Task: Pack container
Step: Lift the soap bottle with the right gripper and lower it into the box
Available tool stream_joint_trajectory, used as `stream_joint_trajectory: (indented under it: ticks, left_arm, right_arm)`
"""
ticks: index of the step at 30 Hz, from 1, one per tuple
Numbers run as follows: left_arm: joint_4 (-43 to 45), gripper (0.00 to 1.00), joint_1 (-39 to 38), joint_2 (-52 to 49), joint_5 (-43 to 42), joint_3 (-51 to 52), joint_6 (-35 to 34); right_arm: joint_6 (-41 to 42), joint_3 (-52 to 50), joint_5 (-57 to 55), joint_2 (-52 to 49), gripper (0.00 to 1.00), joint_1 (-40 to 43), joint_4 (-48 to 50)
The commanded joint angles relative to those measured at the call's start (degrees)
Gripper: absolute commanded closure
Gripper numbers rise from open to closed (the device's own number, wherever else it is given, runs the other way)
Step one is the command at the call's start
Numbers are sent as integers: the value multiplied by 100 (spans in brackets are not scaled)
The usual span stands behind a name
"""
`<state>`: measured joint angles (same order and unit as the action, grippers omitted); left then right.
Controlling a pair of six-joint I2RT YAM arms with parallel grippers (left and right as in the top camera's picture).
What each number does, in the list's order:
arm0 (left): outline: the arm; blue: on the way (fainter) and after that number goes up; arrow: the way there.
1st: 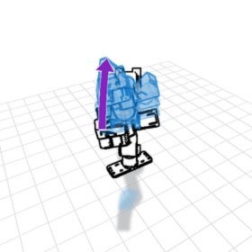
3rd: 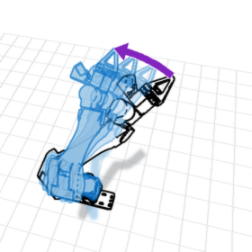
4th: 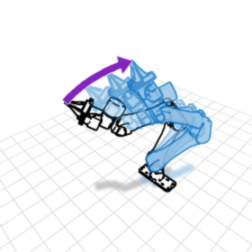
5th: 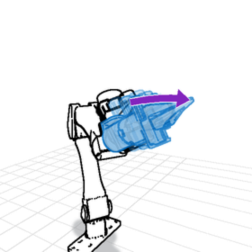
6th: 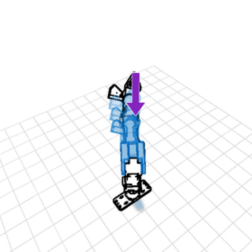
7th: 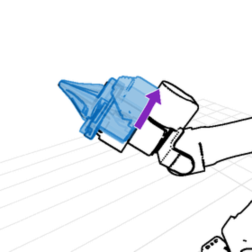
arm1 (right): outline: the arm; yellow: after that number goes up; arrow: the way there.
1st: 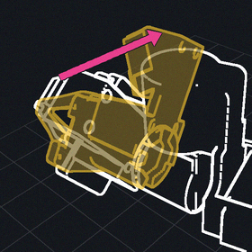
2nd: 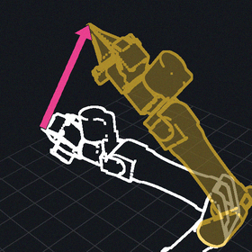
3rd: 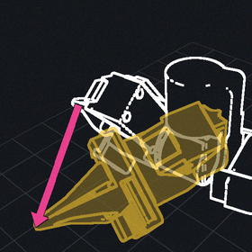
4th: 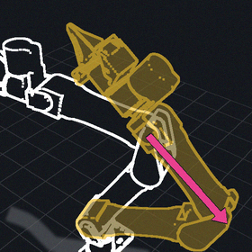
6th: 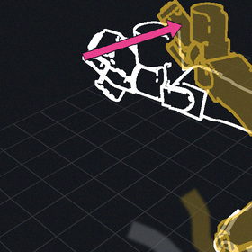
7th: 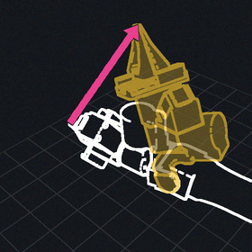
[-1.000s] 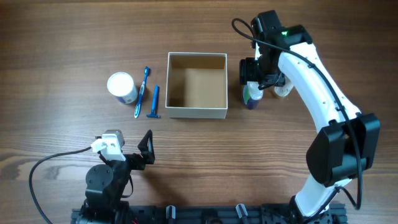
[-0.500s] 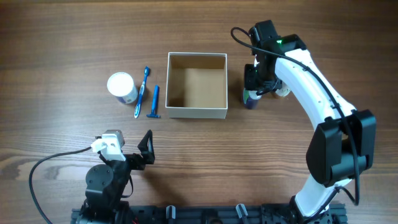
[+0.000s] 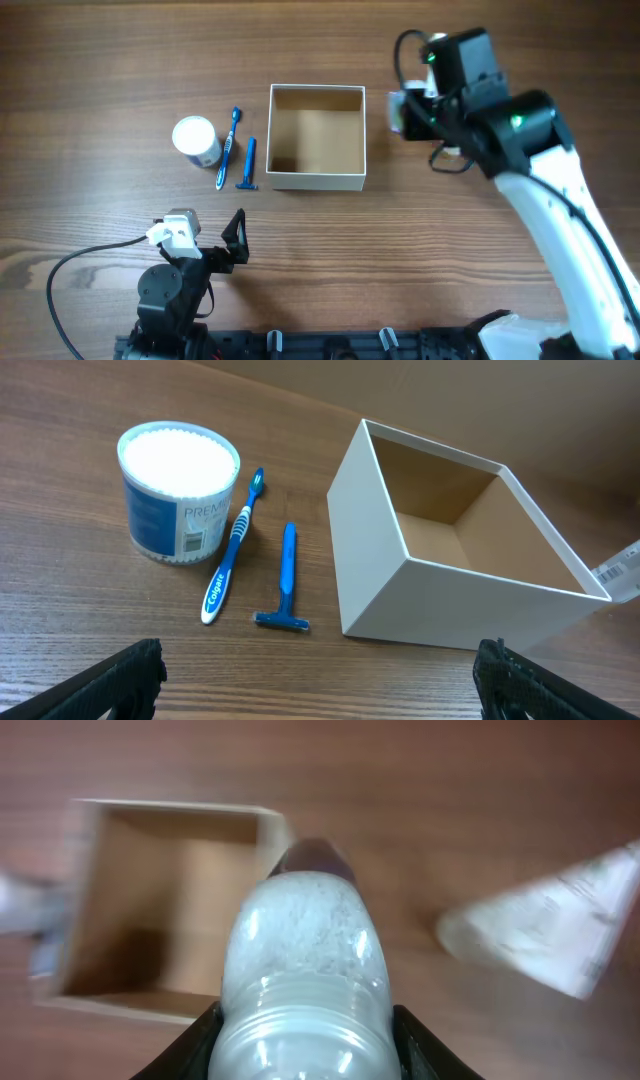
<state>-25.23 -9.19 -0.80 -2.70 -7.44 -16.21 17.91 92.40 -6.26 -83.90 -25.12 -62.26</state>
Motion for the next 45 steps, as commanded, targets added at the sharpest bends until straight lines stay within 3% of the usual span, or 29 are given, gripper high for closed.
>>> stream_joint_trajectory:
  ticks: [1, 5, 11, 20, 23, 29, 34, 41, 45]
  left_arm:
    - [20, 0, 42, 44, 79, 13, 74]
    - [20, 0, 42, 42, 79, 13, 76]
    - [20, 0, 42, 42, 79, 13, 74]
    - [20, 0, 42, 42, 76, 13, 74]
    - [20, 0, 42, 42, 79, 13, 76]
    - [20, 0, 42, 42, 79, 13, 76]
    - [20, 0, 42, 42, 76, 13, 76]
    - [20, 0, 42, 42, 79, 13, 74]
    - [20, 0, 42, 42, 79, 13, 76]
  right_arm:
    - [195, 247, -17, 50, 82, -761, 317]
    - [417, 247, -42, -579, 80, -1152, 866]
    - [778, 247, -17, -1967, 79, -933, 1316]
    - [776, 247, -37, -2551, 79, -457, 1862]
    - [684, 247, -42, -2551, 71, -363, 2028]
    - [603, 247, -39, -2551, 38, -330, 2170]
    - [601, 247, -39, -2551, 42, -330, 2129]
    - [304, 245, -160, -2343, 28, -328, 1812]
    - [308, 254, -369, -1161, 21, -308, 1668]
